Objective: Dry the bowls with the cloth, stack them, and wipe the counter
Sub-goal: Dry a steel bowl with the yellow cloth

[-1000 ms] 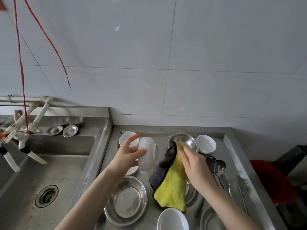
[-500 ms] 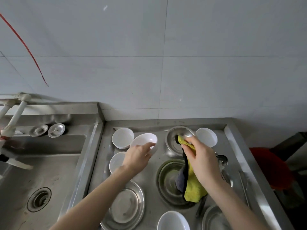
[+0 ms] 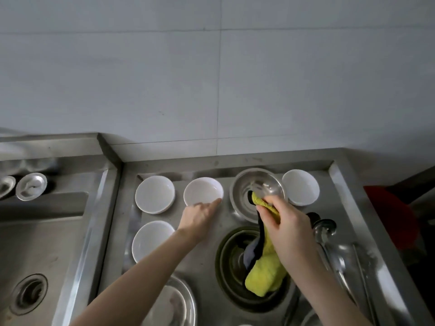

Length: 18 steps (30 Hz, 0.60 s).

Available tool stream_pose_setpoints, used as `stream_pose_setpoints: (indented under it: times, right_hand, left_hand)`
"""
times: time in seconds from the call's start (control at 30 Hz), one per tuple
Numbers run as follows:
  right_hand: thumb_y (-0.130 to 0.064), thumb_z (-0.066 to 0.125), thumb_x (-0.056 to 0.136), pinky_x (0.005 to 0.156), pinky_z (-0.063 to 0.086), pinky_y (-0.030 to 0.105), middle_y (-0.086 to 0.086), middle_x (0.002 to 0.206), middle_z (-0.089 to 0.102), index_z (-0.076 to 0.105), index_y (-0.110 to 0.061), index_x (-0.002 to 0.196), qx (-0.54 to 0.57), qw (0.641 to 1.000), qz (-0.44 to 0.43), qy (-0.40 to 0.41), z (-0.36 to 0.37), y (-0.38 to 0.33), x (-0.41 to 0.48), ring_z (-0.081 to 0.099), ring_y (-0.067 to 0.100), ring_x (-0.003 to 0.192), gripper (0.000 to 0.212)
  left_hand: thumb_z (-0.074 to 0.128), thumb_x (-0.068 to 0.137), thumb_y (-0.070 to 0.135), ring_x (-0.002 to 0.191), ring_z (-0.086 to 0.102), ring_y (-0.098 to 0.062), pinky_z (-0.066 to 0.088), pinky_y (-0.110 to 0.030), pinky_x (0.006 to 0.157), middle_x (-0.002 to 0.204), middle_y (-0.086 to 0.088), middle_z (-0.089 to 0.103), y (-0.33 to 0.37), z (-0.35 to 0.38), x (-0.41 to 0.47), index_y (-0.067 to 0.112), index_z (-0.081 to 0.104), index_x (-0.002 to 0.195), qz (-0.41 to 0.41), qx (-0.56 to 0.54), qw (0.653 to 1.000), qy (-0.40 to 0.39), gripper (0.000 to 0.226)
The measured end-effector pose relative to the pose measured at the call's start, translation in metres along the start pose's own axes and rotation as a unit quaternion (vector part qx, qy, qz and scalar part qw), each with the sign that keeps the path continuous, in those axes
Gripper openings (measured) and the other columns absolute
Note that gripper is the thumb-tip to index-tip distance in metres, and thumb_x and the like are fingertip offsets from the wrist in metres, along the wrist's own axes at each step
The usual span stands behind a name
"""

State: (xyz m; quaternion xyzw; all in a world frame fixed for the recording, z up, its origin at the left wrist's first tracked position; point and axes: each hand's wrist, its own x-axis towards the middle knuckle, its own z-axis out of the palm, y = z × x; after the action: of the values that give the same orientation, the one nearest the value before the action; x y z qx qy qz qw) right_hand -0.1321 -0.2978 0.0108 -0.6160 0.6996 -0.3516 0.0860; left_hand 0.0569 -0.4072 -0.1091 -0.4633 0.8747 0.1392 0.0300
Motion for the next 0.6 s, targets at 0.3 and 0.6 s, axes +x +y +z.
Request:
stream_pose_setpoints:
  times: [0.3,0.6]
  right_hand:
    - [-0.033,0.058,0.09,0.05,0.051,0.022,-0.014,0.07,0.06,0.064,-0.018,0.099,0.02,0.998,0.043,-0.031,0.022,0.018,0.002,0.059,0.0,0.059,0.018]
    - [-0.03,0.06,0.091,0.048,0.048,0.017,-0.017,0.068,0.058,0.064,-0.019,0.097,0.028,0.997,0.067,-0.026,0.014,0.028,-0.007,0.058,-0.001,0.057,0.013]
  left_hand:
    - [0.081,0.063,0.015,0.071,0.066,-0.026,0.04,-0.029,0.048,0.091,0.003,0.071,-0.019,0.021,0.01,0.027,0.046,0.137,-0.001,0.028,1.0,-0.011,0.082]
    - [0.053,0.089,0.01,0.108,0.057,-0.028,0.045,-0.035,0.068,0.121,0.001,0.062,-0.002,0.023,0.014,0.028,0.047,0.135,-0.105,-0.096,0.99,0.022,0.05]
